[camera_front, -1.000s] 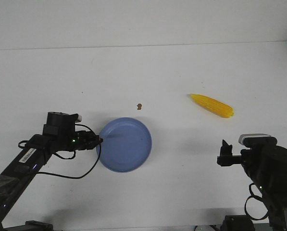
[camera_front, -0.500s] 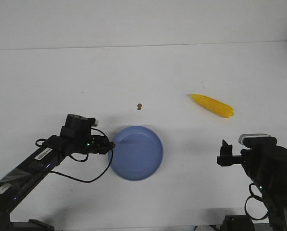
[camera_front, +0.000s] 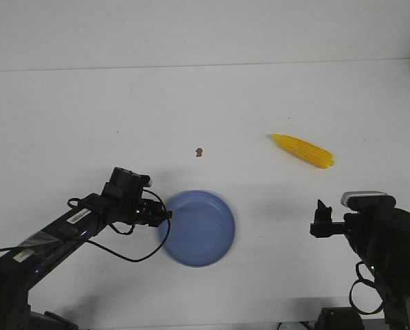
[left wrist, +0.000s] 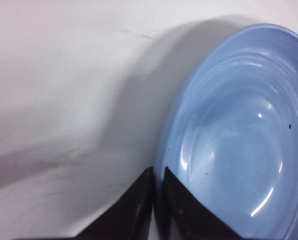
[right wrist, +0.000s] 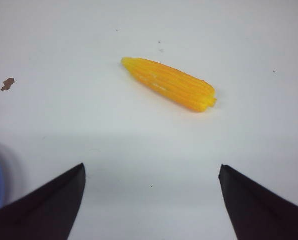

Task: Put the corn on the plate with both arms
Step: 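Drag the blue plate with the left gripper toward the table center, nearer the robot, then release the plate and pull the left gripper back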

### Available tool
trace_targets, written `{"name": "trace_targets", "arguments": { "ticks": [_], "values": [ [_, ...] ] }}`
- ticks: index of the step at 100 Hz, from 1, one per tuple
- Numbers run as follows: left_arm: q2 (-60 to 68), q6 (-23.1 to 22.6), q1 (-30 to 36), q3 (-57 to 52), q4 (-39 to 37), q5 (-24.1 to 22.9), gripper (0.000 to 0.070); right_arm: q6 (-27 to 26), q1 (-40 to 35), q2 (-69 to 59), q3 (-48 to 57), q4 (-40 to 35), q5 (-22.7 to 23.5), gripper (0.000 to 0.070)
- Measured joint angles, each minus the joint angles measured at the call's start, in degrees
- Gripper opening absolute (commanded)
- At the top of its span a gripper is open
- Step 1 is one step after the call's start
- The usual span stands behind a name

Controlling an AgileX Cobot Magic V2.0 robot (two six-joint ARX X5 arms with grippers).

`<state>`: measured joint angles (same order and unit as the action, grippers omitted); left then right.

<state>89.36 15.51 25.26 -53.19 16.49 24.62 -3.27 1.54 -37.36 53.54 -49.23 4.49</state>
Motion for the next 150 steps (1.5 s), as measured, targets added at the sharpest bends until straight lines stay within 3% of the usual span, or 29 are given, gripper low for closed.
{"name": "trace_targets", "arguments": {
  "ticks": [24,32,42,48,88,114,125,142,150],
  "values": [
    [0.0,-0.85,1.11,0.0,-0.04,-0.09,0.0038,0.0,0.0,0.0,0.0,0.0,0.0,0.0563],
    [0.0,-0.96,1.11,0.0,-0.26,-0.09,0.0196,0.0,0.0,0.0,0.0,0.0,0.0,0.0563],
    [0.0,-0.96,1.11,0.0,-0.7,-0.09,0.048,0.0,0.0,0.0,0.0,0.0,0.0,0.0563],
    [0.0,-0.98,1.11,0.0,-0.7,-0.07,0.0543,0.0,0.0,0.0,0.0,0.0,0.0,0.0563],
    [-0.52,-1.81,0.0,-0.17,-2.05,0.26,0.0546,0.0,0.0,0.0,0.0,0.0,0.0,0.0563],
    [-10.25,-7.32,-4.11,-0.63,-0.63,-1.01,0.0545,0.0,0.0,0.0,0.0,0.0,0.0,0.0563],
    [-15.72,-11.02,-5.42,-0.79,1.38,-7.5,0.0545,0.0,0.0,0.0,0.0,-0.02,0.0,0.0563],
    [-23.54,-16.68,-6.56,-0.79,5.2,-22.4,0.0545,0.0,0.0,0.0,0.0,0.0,0.0,0.0563],
    [-26.51,-17.77,-7.52,-0.79,6.75,-26.03,0.0545,0.0,0.0,0.0,0.0,0.0,0.0,0.0563]
  ]
}}
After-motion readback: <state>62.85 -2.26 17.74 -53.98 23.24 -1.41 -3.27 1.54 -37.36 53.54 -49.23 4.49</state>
